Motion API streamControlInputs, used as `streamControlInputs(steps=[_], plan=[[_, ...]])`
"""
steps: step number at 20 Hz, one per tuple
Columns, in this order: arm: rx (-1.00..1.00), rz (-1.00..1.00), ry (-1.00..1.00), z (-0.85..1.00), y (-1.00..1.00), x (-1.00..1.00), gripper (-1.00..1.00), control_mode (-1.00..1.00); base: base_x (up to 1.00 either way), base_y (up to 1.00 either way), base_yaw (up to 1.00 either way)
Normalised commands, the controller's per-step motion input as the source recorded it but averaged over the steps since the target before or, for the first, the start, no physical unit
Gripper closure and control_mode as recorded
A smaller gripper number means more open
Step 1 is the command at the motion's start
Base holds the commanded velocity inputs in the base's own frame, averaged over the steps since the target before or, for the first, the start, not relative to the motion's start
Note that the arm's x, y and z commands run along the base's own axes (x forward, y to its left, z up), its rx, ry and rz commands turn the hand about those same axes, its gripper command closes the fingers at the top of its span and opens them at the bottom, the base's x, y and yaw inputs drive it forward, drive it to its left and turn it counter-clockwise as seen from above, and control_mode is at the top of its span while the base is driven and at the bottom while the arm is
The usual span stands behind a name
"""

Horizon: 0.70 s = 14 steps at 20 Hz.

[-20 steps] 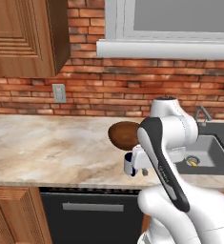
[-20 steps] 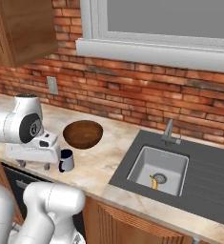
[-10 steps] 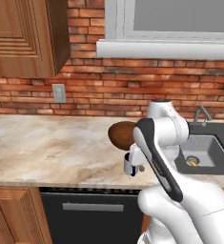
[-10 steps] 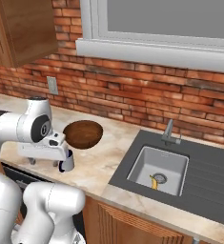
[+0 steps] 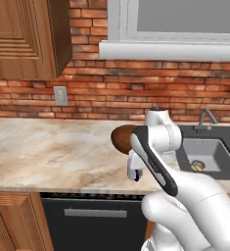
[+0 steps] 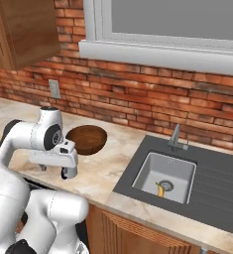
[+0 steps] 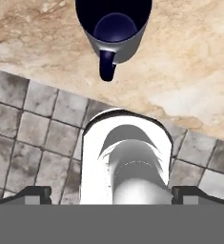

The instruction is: Clear the mugs and bowl far away from the sink.

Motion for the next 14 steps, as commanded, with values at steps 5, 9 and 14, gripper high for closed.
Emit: streamControlInputs(steps=[5, 9, 14], plan=[[0.00, 0.00, 0.00, -0.32, 0.01, 0.37, -1.00, -1.00, 0.00, 0.00, 0.00], [0.00, 0.00, 0.00, -0.26, 0.03, 0.27, -1.00, -1.00, 0.00, 0.00, 0.00], [0.00, 0.00, 0.00, -0.31, 0.02, 0.24, -1.00, -1.00, 0.00, 0.00, 0.00]])
